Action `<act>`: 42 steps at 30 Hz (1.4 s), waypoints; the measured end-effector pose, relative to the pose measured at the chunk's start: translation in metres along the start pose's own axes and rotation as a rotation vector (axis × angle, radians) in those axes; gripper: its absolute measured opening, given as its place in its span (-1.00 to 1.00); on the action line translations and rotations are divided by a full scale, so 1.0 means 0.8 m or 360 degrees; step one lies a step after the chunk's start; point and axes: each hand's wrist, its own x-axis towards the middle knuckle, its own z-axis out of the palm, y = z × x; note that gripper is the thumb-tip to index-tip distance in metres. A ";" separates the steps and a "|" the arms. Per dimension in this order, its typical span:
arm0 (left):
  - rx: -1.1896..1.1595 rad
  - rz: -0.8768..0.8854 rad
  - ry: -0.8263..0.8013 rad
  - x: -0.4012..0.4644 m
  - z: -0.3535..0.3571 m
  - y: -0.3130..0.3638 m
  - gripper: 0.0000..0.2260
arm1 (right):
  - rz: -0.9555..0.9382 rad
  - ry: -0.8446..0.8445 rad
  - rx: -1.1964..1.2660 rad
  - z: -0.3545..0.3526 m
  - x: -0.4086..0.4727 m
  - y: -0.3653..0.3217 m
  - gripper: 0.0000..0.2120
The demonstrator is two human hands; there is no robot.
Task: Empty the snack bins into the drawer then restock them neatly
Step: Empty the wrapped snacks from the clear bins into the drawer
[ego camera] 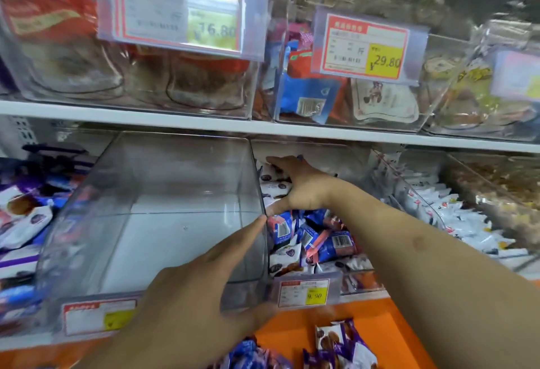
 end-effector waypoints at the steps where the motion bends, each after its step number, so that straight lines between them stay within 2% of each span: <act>1: -0.0086 0.0060 0.0086 -0.002 0.006 -0.010 -0.11 | -0.0001 -0.0007 -0.0051 -0.002 -0.003 0.002 0.22; 3: -0.0081 0.0041 0.0088 -0.001 0.009 -0.013 -0.10 | 0.0004 -0.0049 -0.0155 -0.005 -0.007 0.003 0.24; 5: -0.0126 -0.0013 0.0021 0.001 0.005 -0.008 -0.10 | 0.0006 -0.0042 -0.0171 -0.005 -0.007 0.003 0.18; 10: -0.0112 -0.0082 0.0032 0.000 0.005 -0.006 -0.11 | 0.0000 0.0126 0.0024 -0.002 -0.008 0.000 0.02; 18: -0.0121 -0.0068 0.0075 0.002 0.008 -0.010 -0.10 | -0.0039 0.0318 0.0222 0.003 -0.011 0.008 -0.07; 23: -0.0098 -0.0070 0.0088 0.002 0.011 -0.011 -0.09 | -0.0105 0.0390 0.0308 0.004 -0.015 0.018 -0.22; 27: -0.0063 -0.0055 0.0072 0.003 0.012 -0.012 -0.08 | -0.0135 0.0327 0.0351 0.006 -0.017 0.018 -0.22; 32: -0.0061 -0.0053 0.0066 0.002 0.011 -0.012 -0.08 | -0.0161 0.0205 0.0209 0.015 -0.017 0.006 -0.02; 37: -0.0073 -0.0056 0.0060 0.002 0.010 -0.010 -0.09 | -0.0111 0.0394 0.0363 0.018 -0.016 0.004 -0.19; 42: -0.0068 -0.0068 0.0066 0.001 0.011 -0.011 -0.10 | -0.0138 0.0660 0.0723 -0.001 -0.046 -0.002 -0.31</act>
